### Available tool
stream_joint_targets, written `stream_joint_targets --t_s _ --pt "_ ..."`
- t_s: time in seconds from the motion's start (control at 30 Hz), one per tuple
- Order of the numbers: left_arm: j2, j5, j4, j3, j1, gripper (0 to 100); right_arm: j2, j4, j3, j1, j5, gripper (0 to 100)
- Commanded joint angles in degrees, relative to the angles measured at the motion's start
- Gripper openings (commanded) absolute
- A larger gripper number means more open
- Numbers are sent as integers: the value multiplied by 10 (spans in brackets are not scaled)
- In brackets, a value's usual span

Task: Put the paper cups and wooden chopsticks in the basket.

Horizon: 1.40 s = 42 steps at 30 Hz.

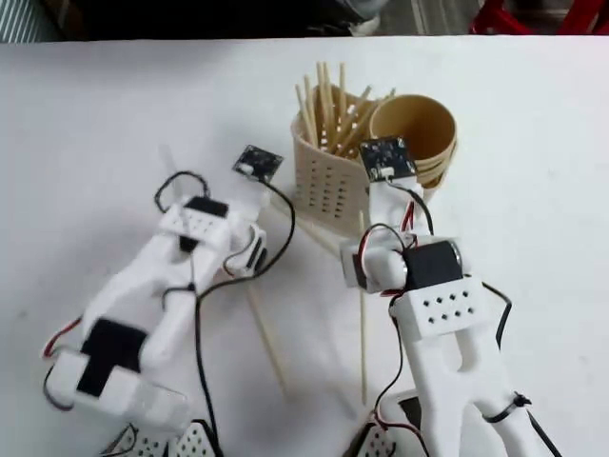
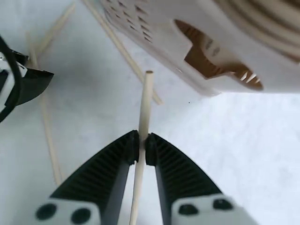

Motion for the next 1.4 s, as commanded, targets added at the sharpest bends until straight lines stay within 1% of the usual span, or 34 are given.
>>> stream_joint_targets --t_s 0.0,0.17,0.37,0.57,0.63,0.77,0.93,1.3,1.37 --pt "39 6 47 -88 -19 157 -16 -8 -2 5 4 18" --pt "83 4 57 -120 -25 156 -16 -8 -2 5 4 18" --pt "154 4 125 -194 -21 151 -16 -8 -2 5 5 18" --pt "228 3 184 -280 -20 19 -16 -8 -2 5 5 18" --pt "242 0 202 -300 -20 23 -16 -7 -2 5 6 18" --pt "245 -47 231 -325 -20 22 -16 -7 -2 5 6 18" --pt "182 -54 280 -350 -23 22 -16 -7 -2 5 6 18" --pt "-62 -55 354 -342 -25 22 -17 -6 -4 3 5 18" --pt "-99 -55 365 -342 -25 22 -23 -6 -5 -12 4 18"
